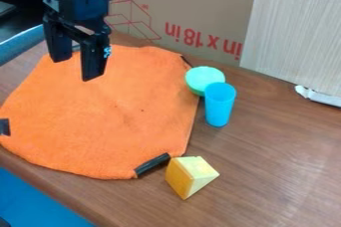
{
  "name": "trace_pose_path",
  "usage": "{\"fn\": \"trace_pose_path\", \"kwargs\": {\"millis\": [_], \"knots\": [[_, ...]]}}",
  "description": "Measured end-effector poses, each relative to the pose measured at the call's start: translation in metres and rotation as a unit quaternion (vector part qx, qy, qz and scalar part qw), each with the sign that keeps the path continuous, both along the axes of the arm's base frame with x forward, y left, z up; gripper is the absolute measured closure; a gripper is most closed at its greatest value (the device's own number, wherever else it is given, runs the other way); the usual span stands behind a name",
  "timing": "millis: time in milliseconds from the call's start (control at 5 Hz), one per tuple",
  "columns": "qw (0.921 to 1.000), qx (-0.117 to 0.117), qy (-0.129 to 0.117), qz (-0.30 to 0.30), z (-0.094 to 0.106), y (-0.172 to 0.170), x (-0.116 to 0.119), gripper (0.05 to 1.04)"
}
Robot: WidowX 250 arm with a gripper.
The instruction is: Fold the cloth from bottom left to top right
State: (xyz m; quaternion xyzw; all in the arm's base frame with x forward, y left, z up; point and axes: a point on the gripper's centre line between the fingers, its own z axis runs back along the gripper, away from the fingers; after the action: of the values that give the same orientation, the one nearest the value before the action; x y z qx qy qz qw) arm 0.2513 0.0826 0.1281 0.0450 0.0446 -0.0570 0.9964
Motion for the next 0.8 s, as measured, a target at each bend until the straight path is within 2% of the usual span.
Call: {"fn": "trace_pose_path", "kwargs": {"millis": [200,400,600,800], "knots": [[0.9999,-0.006,0.012,0.0,-0.007,-0.001,-0.001,0.084],[0.9998,-0.021,-0.005,-0.004,-0.007,0.016,-0.019,0.084],[0.9993,-0.024,-0.027,-0.008,-0.007,0.025,-0.03,0.084],[0.9984,-0.017,-0.052,0.014,-0.007,0.04,-0.041,0.084]]}}
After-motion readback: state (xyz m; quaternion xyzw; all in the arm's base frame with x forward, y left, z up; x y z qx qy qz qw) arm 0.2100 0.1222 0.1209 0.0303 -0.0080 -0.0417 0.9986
